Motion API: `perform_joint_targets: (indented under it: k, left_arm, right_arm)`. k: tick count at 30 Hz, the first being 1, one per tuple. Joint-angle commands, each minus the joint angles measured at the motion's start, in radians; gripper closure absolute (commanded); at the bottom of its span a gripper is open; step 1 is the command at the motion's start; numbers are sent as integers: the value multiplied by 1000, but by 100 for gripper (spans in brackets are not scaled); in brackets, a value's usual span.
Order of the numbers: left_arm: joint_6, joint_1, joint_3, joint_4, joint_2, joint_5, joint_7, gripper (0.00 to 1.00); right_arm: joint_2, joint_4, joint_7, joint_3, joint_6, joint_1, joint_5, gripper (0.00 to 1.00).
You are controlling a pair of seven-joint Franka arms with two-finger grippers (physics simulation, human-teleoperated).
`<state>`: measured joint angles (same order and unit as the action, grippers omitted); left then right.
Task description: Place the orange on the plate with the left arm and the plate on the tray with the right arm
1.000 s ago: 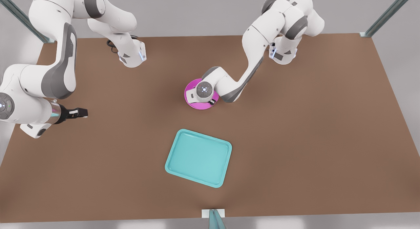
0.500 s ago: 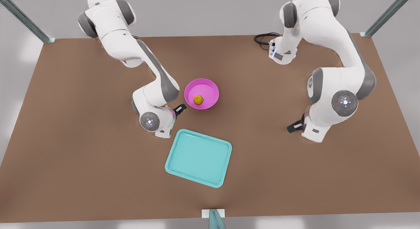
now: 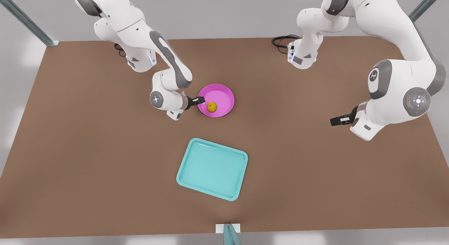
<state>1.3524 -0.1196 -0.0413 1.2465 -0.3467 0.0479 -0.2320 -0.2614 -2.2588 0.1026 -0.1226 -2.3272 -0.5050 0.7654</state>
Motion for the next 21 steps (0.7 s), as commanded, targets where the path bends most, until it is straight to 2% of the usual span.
perform_joint_targets:
  k: [1,4,9,16,21]
  left_arm:
    - [-35,0,0,-1,0,0,115,0]
    - [-35,1,-2,-1,-3,7,120,0]
    - [-35,1,-3,2,-5,7,119,0]
    - [-39,1,-3,5,-5,7,119,0]
    - [-39,1,-3,5,-5,7,119,0]
  right_arm:
    - [-13,-4,35,0,-80,5,37,0]
    - [-33,-7,365,0,-67,3,37,0]
    - [-39,-25,626,0,-3,3,37,0]
    - [-179,44,641,-3,-15,-7,68,0]
    - [-208,48,644,-12,-15,-7,75,0]
